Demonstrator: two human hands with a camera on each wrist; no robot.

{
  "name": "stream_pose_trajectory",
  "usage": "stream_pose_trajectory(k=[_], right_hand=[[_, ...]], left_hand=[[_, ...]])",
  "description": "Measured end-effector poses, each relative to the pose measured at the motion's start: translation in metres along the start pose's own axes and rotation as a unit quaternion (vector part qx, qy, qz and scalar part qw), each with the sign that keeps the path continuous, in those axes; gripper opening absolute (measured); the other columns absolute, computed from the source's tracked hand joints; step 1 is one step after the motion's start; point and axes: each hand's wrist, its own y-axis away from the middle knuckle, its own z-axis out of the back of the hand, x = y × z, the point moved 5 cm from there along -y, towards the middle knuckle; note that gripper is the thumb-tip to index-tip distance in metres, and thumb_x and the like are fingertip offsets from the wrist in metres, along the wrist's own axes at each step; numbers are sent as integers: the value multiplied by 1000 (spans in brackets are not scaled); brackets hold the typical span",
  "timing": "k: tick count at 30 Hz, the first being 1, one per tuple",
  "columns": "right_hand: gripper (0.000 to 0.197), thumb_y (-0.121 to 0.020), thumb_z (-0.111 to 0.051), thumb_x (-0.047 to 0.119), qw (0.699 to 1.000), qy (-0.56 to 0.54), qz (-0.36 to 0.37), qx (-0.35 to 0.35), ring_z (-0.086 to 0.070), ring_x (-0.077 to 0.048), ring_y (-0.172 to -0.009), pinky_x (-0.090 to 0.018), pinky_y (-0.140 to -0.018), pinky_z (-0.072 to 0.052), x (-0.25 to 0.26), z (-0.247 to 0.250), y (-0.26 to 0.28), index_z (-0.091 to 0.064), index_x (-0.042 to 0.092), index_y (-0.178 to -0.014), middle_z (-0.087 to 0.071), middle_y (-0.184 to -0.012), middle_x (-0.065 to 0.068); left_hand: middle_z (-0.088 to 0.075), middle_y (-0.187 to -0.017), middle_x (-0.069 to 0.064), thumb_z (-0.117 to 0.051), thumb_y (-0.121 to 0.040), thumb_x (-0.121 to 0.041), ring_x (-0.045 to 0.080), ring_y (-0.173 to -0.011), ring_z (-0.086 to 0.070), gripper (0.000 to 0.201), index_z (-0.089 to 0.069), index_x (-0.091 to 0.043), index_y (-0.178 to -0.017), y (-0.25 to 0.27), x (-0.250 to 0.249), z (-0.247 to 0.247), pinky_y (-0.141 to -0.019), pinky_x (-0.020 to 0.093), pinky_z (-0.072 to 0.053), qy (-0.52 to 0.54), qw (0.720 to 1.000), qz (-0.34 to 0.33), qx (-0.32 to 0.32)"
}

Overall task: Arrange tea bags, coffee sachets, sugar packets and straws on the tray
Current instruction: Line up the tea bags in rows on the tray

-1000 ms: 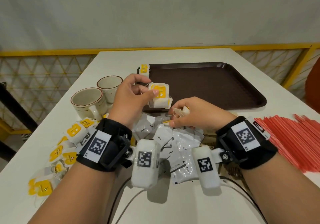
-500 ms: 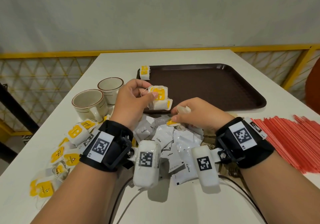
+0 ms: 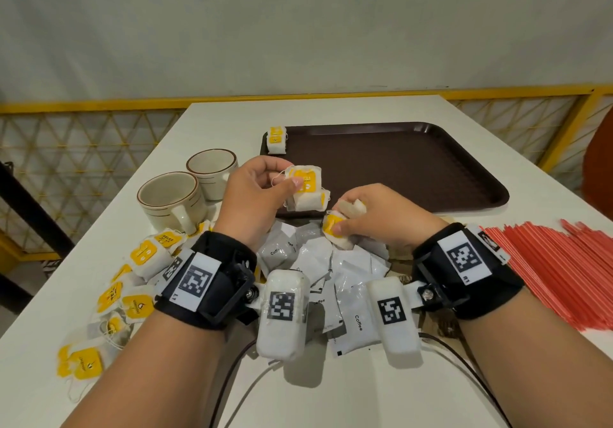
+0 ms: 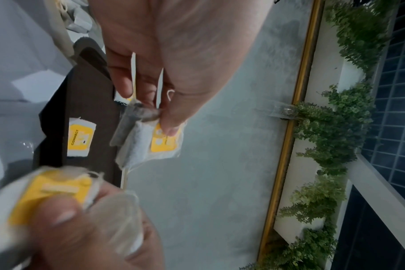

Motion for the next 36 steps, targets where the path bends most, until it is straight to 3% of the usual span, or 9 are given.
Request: stream_pose_trajectory(k=[3, 7, 14, 17, 20, 24, 26, 30, 36], right_hand=[[9, -84, -72, 16, 989, -151, 4, -5, -49, -4, -50, -19, -49, -42, 4, 13, 7, -68, 12, -91, -60, -69, 1], [14, -77, -68, 8, 893, -442, 65, 49, -38, -9, -51, -18, -45, -33, 20, 13, 14, -61, 7, -89, -53, -61, 1], [11, -84, -69, 5, 905, -413, 50, -93, -43, -8, -50, -19, -45, -39, 16, 5, 5, -59, 9, -83, -54, -58, 4], [9, -86, -68, 5, 901, -421, 48, -88, -43, -7, -51, -18, -46, -39, 18, 5, 6, -59, 8, -86, -52, -60, 2], [17, -90, -63, 20, 895, -443, 16, -47, -42, -7, -54, -18, -45, -37, 21, 3, 8, -60, 7, -100, -51, -66, 0], [53, -94, -42, 51, 819, -568, -62, 48, -46, -13, -59, -23, -47, -32, 17, 0, 8, -60, 6, -117, -58, -78, -6], [45, -96, -39, 32, 802, -592, -69, 49, -49, -15, -64, -24, -50, -33, 16, 0, 9, -57, 2, -124, -60, -88, -10], [33, -91, -41, -8, 828, -560, -45, -9, -56, -13, -70, -20, -52, -40, 17, 2, 7, -61, 4, -115, -61, -93, -11], [22, -88, -57, -8, 816, -575, -35, -40, -64, -15, -77, -17, -60, -53, 15, 0, 8, -57, 5, -106, -64, -99, -13]], left_hand=[[-69, -79, -1, -68, -83, -2, 2, -65, -64, 18, -67, -19, -89, 0, 1, 1, -55, 13, -48, 4, 1000, -1, -4], [-72, -85, 5, -67, -84, -3, 9, -70, -65, 13, -70, -12, -93, 0, 4, -3, -60, 19, -52, 27, 1000, 10, 6], [-72, -86, 4, -60, -89, -5, 12, -72, -65, 12, -69, -9, -97, 3, 5, -16, -59, 19, -50, 111, 991, 47, 54], [-73, -89, 8, -71, -77, -21, 16, -79, -67, 20, -70, -12, -95, 7, 2, -19, -66, 24, -54, 104, 991, 38, 72], [-73, -89, 8, -74, -75, -14, 19, -81, -68, 16, -70, -14, -91, 9, 2, -20, -74, 31, -57, 64, 994, 26, 79], [-74, -89, 7, -71, -81, -7, 21, -83, -69, 13, -70, -19, -88, 6, 7, -16, -77, 36, -56, 18, 998, 27, 51], [-72, -87, 7, -71, -81, -7, 23, -83, -68, 16, -69, -19, -91, 6, 7, -14, -79, 37, -56, -6, 999, 17, 41], [-53, -69, 3, -69, -83, -5, 17, -64, -51, 24, -57, -23, -94, 6, 2, -13, -61, 31, -46, -72, 996, -46, 33], [-68, -73, -7, -54, -88, 1, 9, -67, -59, 29, -72, -20, -81, 8, 1, -16, -65, 26, -51, -85, 995, -31, 46]])
